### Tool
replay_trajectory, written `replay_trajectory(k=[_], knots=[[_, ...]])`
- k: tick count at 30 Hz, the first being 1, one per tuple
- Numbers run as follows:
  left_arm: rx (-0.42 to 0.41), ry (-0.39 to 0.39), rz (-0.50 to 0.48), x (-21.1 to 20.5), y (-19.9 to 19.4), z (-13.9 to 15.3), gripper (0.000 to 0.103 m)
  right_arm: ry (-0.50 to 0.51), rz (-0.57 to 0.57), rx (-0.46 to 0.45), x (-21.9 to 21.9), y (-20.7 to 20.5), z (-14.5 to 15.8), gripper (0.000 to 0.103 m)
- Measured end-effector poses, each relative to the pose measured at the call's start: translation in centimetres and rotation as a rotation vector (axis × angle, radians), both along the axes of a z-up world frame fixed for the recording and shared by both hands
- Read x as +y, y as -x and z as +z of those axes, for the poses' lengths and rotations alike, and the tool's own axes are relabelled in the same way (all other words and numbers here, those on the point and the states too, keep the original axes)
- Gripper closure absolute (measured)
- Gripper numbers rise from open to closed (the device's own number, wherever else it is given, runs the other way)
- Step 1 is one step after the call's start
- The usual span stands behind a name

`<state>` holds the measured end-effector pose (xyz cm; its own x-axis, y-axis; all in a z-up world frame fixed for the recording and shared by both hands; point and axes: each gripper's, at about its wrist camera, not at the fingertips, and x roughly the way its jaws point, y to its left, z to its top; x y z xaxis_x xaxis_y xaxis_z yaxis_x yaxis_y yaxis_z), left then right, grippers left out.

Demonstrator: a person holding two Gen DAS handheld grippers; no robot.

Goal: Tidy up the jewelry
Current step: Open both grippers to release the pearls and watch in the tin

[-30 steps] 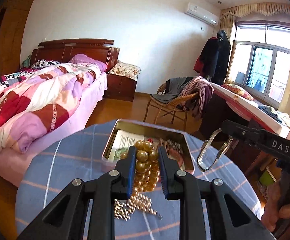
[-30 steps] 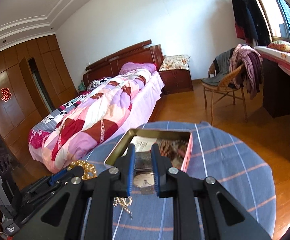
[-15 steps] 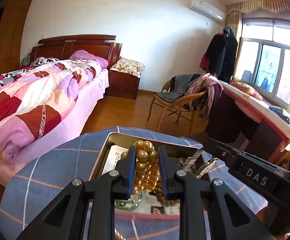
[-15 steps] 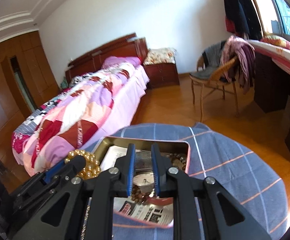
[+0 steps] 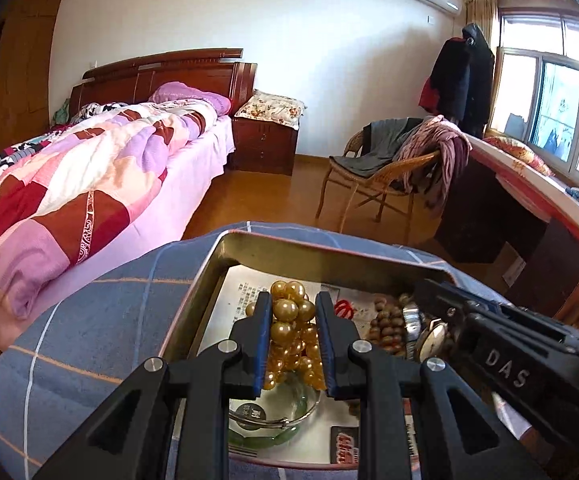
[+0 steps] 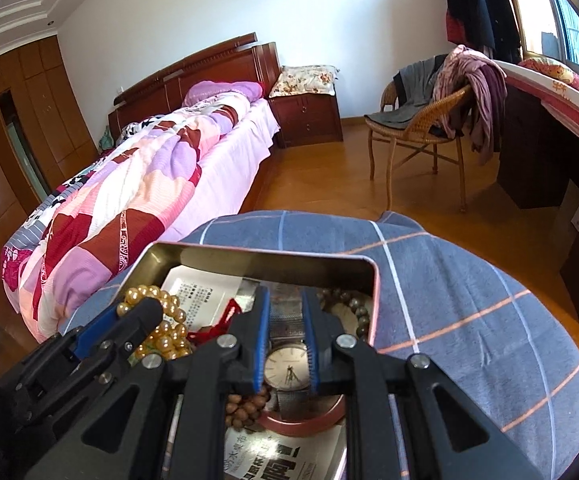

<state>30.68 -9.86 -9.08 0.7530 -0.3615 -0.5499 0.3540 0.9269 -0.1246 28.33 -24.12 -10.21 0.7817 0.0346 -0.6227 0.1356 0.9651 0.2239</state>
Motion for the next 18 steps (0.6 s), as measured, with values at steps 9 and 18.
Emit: replay_trajectory(k=[9, 18], knots=[[-0.006, -0.040, -0.001, -0.7, 0.2, -0.2, 0.050, -0.010, -0.008, -0.010, -0.4, 0.0, 0.0, 0.040], [-0.109, -0.091, 0.020, -1.2, 0.9, 0.4, 0.023, 0.026, -0.063, -0.076, -0.8, 0.9, 1.1, 0.030]])
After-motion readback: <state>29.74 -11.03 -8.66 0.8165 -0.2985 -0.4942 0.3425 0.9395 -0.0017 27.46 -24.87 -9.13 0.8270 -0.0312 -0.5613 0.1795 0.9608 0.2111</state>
